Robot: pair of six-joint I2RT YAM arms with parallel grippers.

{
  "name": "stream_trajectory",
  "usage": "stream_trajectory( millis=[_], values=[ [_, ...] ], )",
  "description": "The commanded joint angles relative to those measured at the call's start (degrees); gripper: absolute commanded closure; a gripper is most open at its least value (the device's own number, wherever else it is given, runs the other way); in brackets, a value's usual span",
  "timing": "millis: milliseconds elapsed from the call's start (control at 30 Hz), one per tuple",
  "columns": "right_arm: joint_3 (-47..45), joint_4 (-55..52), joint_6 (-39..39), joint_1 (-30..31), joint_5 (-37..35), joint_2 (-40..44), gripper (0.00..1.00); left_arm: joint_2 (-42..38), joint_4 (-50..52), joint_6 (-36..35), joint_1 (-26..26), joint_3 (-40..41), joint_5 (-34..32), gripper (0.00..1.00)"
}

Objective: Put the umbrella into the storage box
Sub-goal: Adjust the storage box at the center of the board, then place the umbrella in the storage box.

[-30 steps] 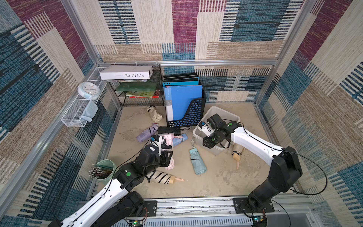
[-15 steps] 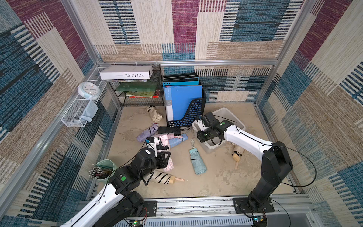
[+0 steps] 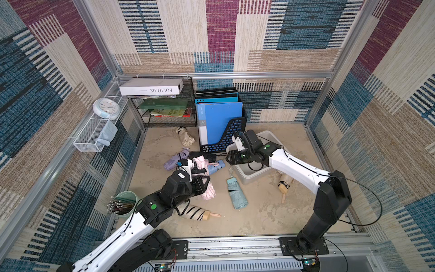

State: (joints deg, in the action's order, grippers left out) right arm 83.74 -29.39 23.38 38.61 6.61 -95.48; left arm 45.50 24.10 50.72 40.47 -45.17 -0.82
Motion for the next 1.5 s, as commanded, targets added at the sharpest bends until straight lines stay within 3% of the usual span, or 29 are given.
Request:
stream_trajectory(
  millis=[0, 67, 200, 367, 533, 633, 800, 1167, 1467],
  values=[
    [1.70, -1.97, -4.70, -0.11, 1.46, 5.43, 0.25, 2.11, -11.98, -3.29, -0.04, -1.37, 4.79, 0.80],
    [0.42, -0.59, -6.33, -0.11, 5.63, 10.27, 0.23, 4.00, -18.75, -5.22, -0.04, -1.45, 8.61, 0.80],
    [-6.55, 7.96, -8.06, -0.11, 21.22, 22.11, 0.17, 8.81, -32.25, -9.76, -0.04, -3.18, 18.84, 0.78],
    [-7.73, 9.40, -7.64, -0.20, 26.93, 29.32, 0.11, 14.65, -35.20, -16.02, -0.04, -8.90, 29.15, 0.77],
    [-5.31, 7.94, -3.84, -0.16, 24.83, 28.87, 0.11, 17.39, -35.14, -18.17, -0.04, -11.11, 28.13, 0.77],
    [-4.20, 9.63, 0.77, -0.12, 19.56, 27.86, 0.11, 18.30, -33.69, -19.04, -0.04, -11.94, 26.19, 0.78],
    [-3.15, 11.22, 7.87, -0.03, 15.47, 24.25, 0.18, 18.79, -32.13, -20.56, 0.13, -12.14, 23.16, 0.78],
    [-2.27, 15.24, 9.87, 0.83, 16.15, 18.23, 0.28, 21.27, -29.33, -21.45, 0.14, -13.44, 21.01, 0.77],
    [-2.80, 17.22, 11.76, 1.82, 13.09, 15.21, 0.47, 22.60, -27.88, -20.63, 0.14, -13.98, 18.02, 0.73]
  ],
)
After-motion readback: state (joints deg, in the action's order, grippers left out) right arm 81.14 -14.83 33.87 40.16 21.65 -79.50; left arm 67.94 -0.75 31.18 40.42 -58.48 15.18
